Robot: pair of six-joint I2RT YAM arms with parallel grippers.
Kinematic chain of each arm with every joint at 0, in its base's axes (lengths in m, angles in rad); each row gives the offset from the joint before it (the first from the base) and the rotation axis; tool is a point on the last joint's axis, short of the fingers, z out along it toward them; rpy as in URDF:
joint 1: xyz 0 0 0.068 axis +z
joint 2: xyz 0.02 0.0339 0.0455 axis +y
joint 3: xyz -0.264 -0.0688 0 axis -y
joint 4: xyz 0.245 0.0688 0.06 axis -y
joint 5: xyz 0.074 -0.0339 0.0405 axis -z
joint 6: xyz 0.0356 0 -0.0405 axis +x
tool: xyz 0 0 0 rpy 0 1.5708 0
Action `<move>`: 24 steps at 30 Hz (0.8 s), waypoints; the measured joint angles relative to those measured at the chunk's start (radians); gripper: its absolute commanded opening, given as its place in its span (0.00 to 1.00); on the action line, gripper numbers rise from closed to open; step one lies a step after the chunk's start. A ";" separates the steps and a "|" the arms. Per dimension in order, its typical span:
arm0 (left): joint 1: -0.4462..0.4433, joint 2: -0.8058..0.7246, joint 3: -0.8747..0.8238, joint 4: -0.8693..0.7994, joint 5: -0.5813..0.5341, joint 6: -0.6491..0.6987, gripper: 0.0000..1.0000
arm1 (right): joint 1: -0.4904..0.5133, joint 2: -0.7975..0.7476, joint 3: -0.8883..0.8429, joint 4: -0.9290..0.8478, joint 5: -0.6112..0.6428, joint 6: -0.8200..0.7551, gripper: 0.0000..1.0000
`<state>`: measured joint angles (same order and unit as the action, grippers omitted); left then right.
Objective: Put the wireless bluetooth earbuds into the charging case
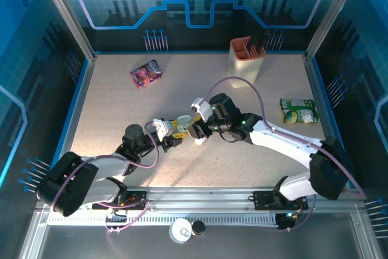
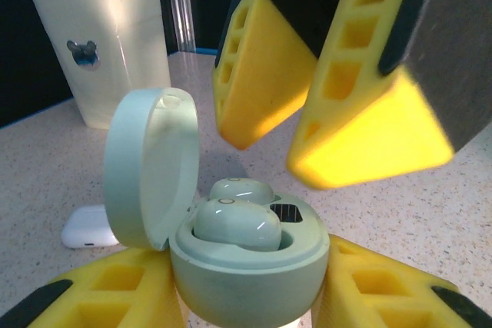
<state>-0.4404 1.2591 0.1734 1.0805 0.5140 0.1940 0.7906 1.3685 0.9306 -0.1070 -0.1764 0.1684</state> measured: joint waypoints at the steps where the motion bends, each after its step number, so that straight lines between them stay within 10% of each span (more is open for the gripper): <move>1: 0.000 0.001 0.000 0.005 0.000 0.000 0.39 | 0.000 -0.023 -0.016 0.019 0.012 0.009 0.53; 24: 0.000 0.006 -0.002 0.024 0.026 -0.008 0.39 | -0.053 0.137 0.175 0.000 0.048 0.124 0.51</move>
<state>-0.4404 1.2655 0.1719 1.1042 0.5400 0.1856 0.7380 1.5055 1.1061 -0.1074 -0.1280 0.2920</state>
